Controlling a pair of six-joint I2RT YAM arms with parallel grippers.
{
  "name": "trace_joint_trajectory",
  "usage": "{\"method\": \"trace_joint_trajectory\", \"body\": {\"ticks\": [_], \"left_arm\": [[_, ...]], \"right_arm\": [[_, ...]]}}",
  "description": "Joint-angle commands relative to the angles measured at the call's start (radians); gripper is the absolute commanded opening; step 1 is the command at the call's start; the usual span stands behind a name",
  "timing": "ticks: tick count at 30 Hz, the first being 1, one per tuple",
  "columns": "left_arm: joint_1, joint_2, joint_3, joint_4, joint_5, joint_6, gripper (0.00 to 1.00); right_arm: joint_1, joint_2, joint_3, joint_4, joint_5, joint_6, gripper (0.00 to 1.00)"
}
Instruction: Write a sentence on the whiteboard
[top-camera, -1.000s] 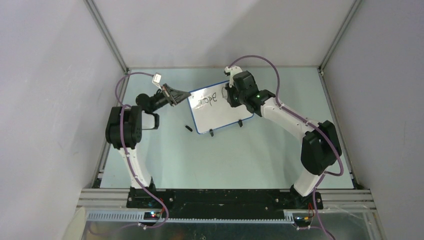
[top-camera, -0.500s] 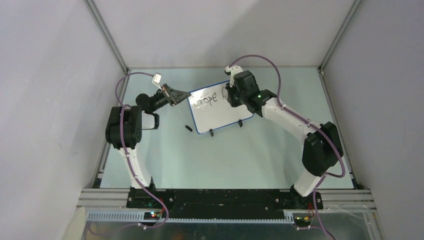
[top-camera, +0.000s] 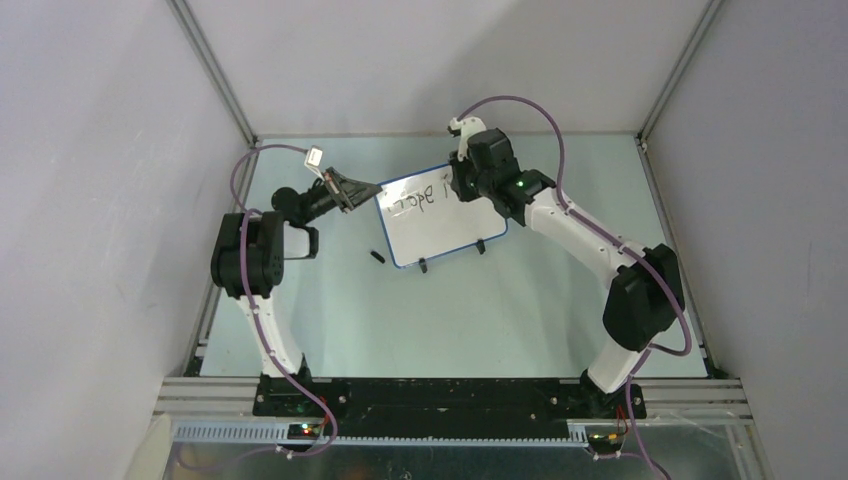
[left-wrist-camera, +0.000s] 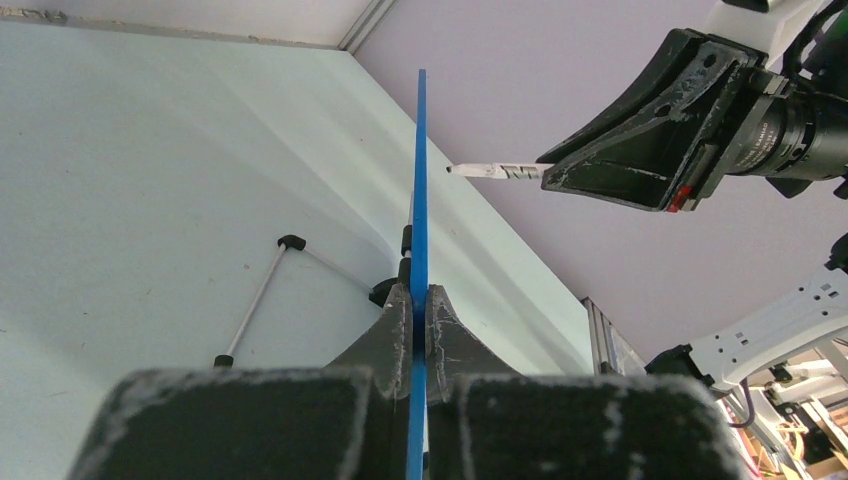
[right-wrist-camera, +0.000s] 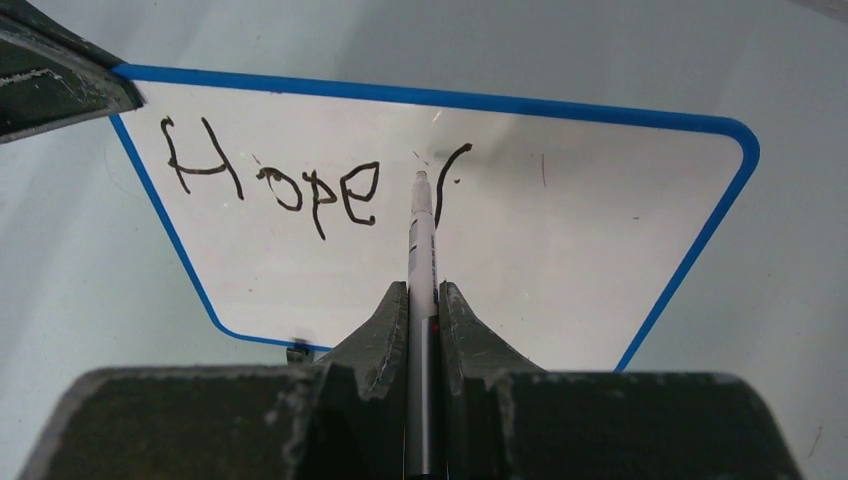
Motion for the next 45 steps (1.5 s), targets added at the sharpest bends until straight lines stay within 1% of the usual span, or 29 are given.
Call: {"method": "trace_joint_trajectory", "body": {"ticks": [1,24,45], "left_arm": [[-0.007,-0.007,0.019,0.050,0.033,0.001,0.00],[-0.007,-0.005,0.020,0.049,0.032,0.000,0.00],[-0.007,-0.005,0.021,0.049,0.032,-0.001,0.00]], "right_arm": [[0.005,0.023,0.051,-0.009,-0.003,-0.018,0.00],[0.010,0.043,0.038,-0.002,0.001,-0.019,0.00],[0.020,0.069,0.071,-0.048,0.138,-0.026,0.00]]}}
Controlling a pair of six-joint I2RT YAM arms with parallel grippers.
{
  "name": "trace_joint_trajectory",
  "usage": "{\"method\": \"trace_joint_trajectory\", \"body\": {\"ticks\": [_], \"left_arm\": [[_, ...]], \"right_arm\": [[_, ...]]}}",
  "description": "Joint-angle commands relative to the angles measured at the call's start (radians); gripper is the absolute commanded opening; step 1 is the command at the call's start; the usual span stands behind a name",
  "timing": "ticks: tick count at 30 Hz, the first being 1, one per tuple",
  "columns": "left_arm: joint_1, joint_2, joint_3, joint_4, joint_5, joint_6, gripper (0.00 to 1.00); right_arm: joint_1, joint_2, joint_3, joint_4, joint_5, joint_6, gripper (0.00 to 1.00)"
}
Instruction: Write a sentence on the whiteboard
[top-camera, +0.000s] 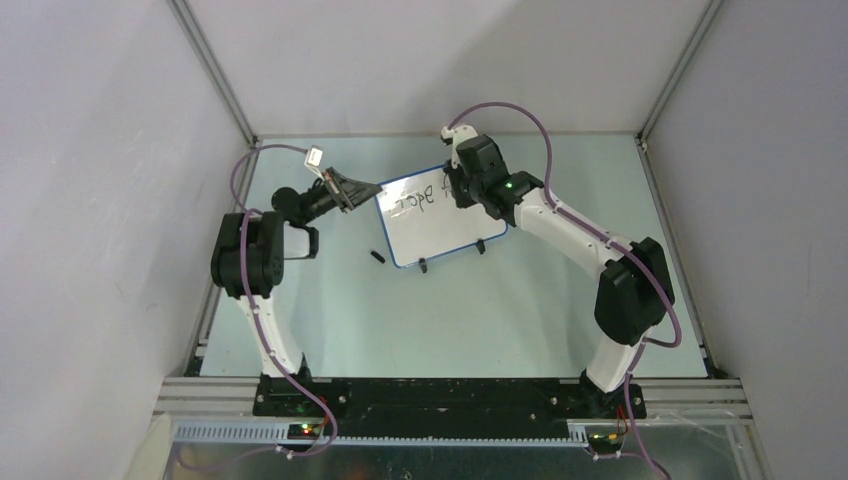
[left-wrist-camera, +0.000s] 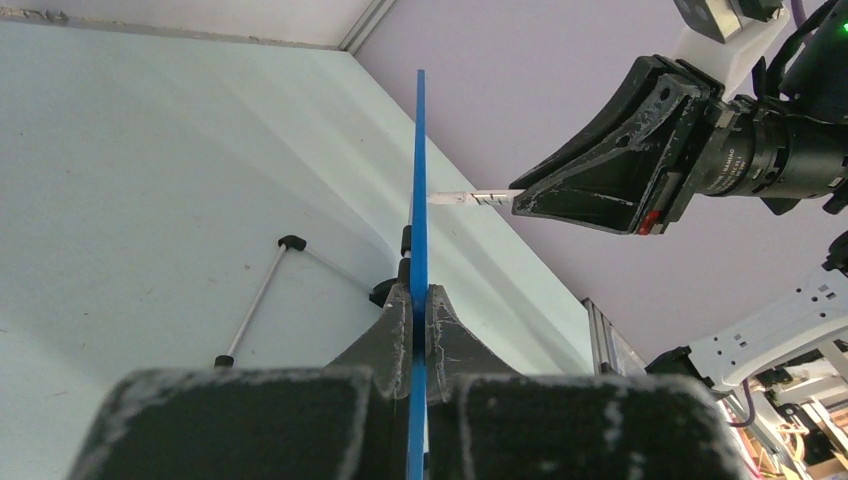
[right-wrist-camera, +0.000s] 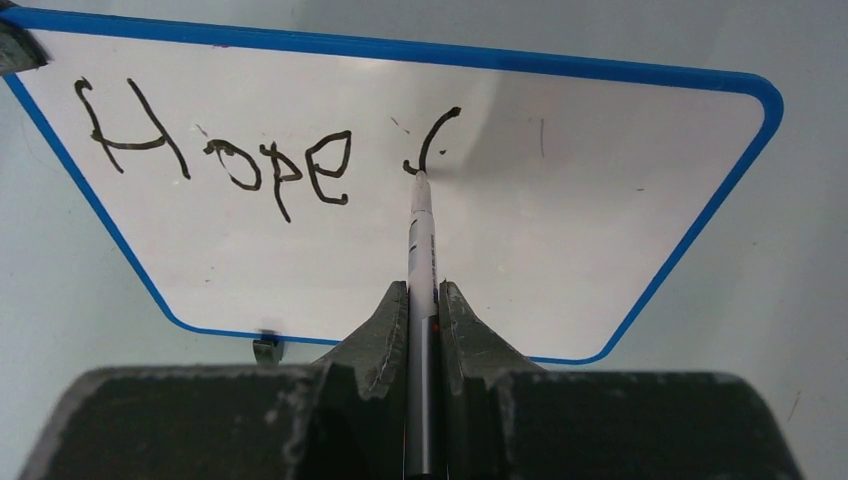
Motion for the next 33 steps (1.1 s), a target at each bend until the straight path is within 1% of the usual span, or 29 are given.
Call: {"method": "trace_joint_trajectory", "body": {"ticks": [1,8,14,18,33], "left_arm": [[-0.006,-0.005,0.020,0.050,0.034,-0.001,0.00],[-0.006,-0.005,0.021,0.049,0.033,-0.001,0.00],[-0.007,-0.005,0.022,0.049,0.034,0.000,0.00],[-0.007,-0.005,0.022,0.049,0.034,-0.001,0.00],[-0.006,-0.005,0.021,0.049,0.033,-0.001,0.00]], "right_arm": [[-0.003,0.010,0.047,-0.004,0.067,-0.010,0.00],[-0.006,-0.007,0.039,0.004,0.062,-0.011,0.00],[-0.020,-0.091,-0.025,0.073,-0.085,0.000,0.00],[-0.045,-0.120,-0.044,0.081,-0.131,0.014,0.00],[-0.067,-0.080,-0.032,0.067,-0.095,0.016,0.00]]}}
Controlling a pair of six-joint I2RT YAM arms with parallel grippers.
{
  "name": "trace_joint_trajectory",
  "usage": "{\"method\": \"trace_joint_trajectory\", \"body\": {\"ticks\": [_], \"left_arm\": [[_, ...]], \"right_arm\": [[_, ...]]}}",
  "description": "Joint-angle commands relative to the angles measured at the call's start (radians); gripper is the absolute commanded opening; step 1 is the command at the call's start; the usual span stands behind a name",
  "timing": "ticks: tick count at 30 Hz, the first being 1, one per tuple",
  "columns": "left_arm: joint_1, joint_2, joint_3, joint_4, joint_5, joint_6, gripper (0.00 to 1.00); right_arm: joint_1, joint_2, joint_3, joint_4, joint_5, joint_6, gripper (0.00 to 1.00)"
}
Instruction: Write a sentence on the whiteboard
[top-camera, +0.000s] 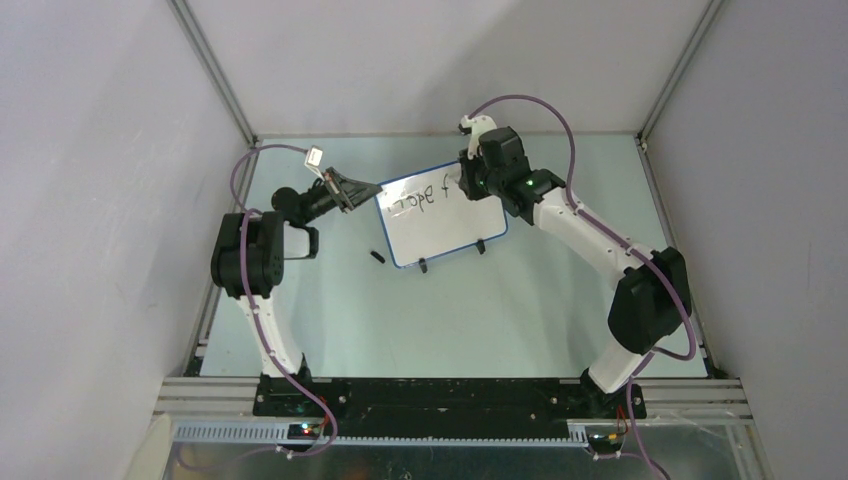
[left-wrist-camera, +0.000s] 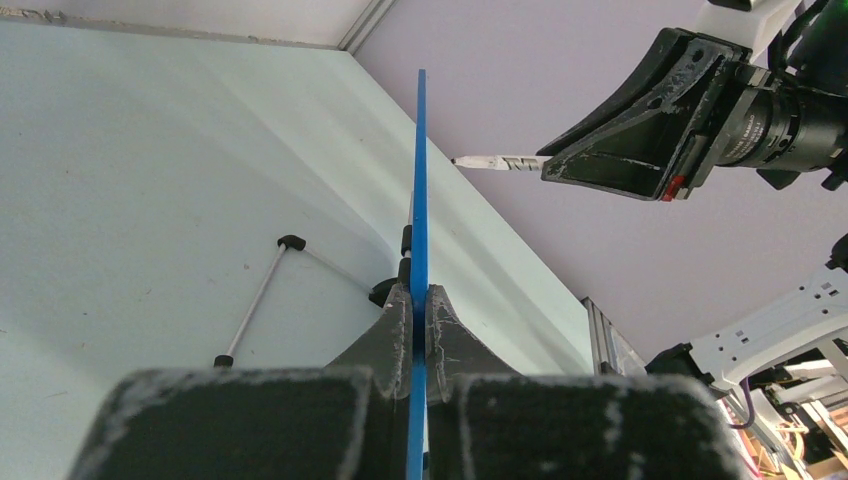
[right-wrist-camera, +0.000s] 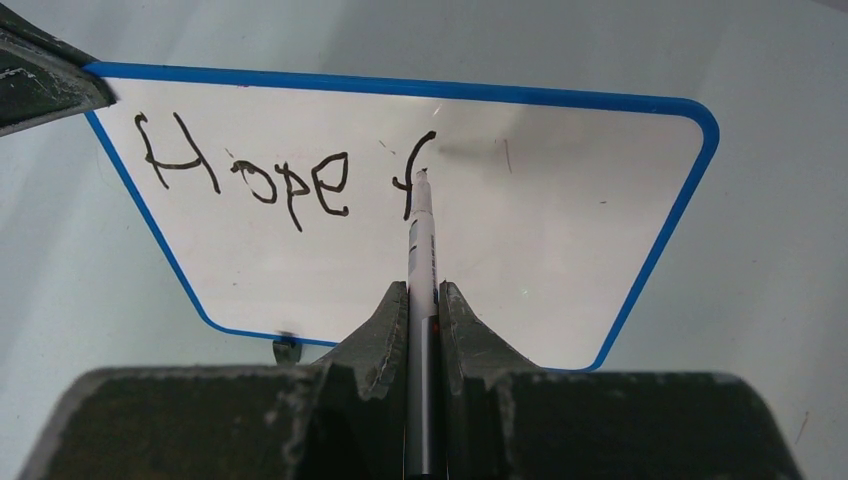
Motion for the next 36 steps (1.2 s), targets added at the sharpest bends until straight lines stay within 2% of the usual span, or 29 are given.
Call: {"method": "trace_joint_trajectory", "body": {"ticks": [1,36], "left_arm": [[-0.006,-0.005,0.021,0.049,0.032,0.000,0.00],[-0.007,-0.002,0.024,0.049,0.032,-0.002,0.00]], "right_arm": [[-0.002,0.004,0.017,0.021,0.017,-0.002,0.00],[0.026,0.065,0.029,-0.004,0.081,-0.033,0.00]]}}
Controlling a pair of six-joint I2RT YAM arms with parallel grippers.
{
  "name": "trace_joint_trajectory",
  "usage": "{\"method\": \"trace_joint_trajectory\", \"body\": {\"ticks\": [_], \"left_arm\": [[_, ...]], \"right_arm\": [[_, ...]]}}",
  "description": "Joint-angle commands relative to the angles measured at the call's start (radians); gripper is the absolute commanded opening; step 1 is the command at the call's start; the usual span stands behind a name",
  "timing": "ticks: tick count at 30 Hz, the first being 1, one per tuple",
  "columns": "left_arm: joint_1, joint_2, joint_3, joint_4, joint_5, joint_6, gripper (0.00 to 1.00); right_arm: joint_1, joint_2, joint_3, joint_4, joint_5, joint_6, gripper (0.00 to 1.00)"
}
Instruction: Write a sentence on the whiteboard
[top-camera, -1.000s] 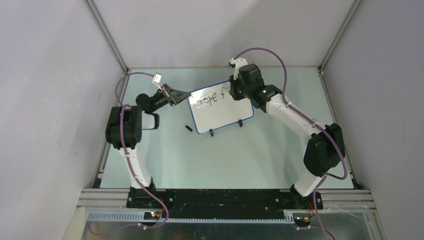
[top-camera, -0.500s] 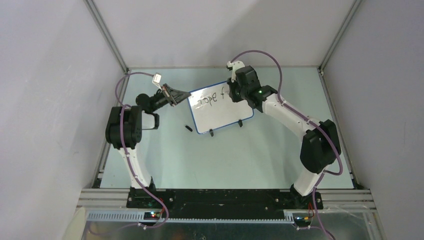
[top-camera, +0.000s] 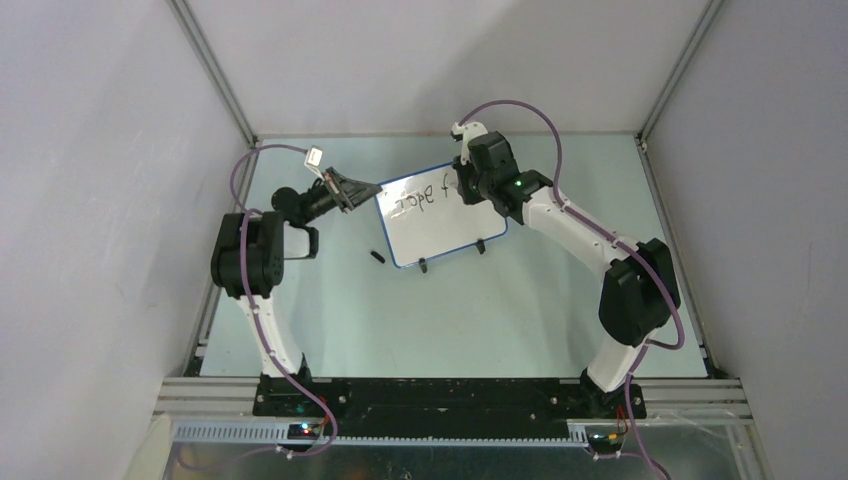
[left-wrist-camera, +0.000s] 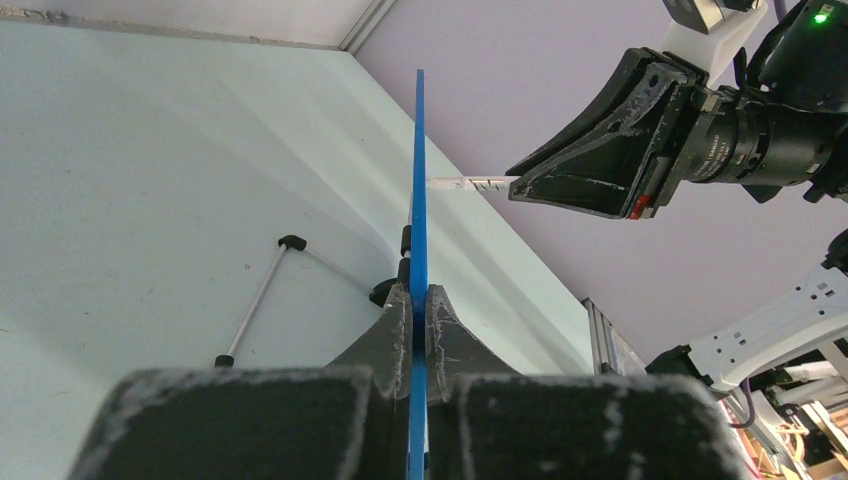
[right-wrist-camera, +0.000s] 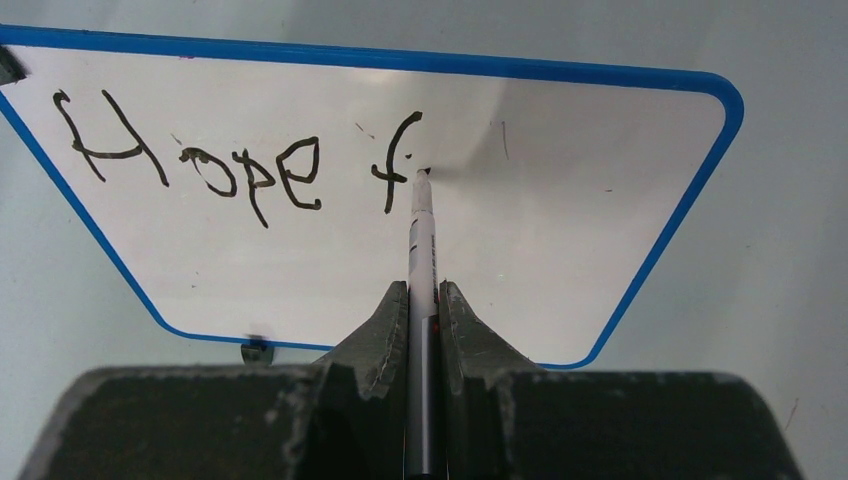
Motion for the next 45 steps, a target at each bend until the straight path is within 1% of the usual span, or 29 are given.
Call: {"method": "trace_joint_trajectory", "body": {"ticks": [1,14,29,45], "left_arm": [[-0.007,-0.002,0.025,0.049,0.032,-0.002,0.00],[-0.006,0.000,0.027,0.049,0.034,-0.004,0.00],[-0.006,0.000,0.027,0.049,0.034,-0.004,0.00],[-0.006,-0.002,0.025,0.049,0.035,-0.003,0.00]], "right_arm": [[0.006,-0.003,0.009,0.008,0.018,-0.014,0.00],[0.006,-0.022,-0.018,-0.019,0.010,-0.018,0.00],[0.000,-0.048,-0.044,-0.028,0.038,-0.016,0.00],[-0.008,0.013,0.073,-0.051,0.046,-0.018,0.00]]}}
